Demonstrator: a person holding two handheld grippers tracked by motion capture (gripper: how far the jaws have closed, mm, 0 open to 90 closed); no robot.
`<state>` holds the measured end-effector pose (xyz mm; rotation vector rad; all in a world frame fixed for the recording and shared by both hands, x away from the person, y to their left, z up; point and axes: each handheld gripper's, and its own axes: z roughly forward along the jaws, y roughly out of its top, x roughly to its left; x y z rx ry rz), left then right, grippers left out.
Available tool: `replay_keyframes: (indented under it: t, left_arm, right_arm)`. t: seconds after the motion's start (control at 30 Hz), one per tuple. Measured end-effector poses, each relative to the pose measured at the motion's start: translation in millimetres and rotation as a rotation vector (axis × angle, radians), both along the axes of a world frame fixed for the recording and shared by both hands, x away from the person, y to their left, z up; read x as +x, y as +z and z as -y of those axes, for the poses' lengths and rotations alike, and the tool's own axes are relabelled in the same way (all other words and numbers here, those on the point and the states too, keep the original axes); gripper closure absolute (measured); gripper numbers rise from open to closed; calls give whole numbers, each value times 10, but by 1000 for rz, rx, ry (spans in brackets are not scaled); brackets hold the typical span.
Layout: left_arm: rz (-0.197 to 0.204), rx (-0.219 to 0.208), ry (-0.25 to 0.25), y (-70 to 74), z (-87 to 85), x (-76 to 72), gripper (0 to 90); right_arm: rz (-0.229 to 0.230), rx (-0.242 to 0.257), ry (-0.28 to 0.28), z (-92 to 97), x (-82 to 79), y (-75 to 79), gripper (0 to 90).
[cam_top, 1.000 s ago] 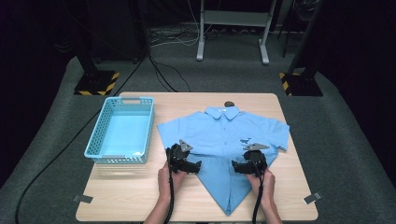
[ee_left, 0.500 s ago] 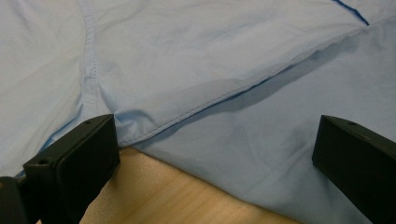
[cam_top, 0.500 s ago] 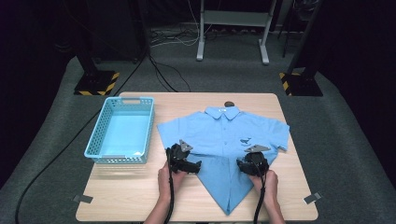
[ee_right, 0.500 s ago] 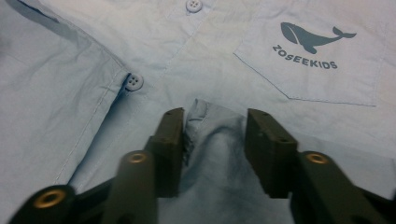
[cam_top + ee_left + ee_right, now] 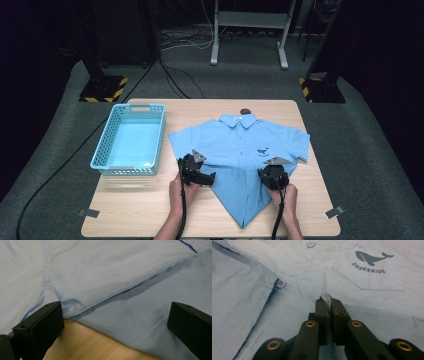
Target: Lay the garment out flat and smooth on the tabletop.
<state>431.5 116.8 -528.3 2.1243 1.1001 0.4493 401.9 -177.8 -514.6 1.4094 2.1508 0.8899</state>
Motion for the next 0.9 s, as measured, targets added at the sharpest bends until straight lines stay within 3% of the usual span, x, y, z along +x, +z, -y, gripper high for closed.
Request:
replay_keyframes:
  t: [0.5, 0.9]
  left_arm:
    - [0, 0, 0, 0, 0, 0, 0]
    - [0, 0, 0, 0, 0, 0, 0]
  right_arm:
    - [41, 7, -18, 116, -252, 108, 851]
    - [115, 23, -68, 366, -681, 240, 848]
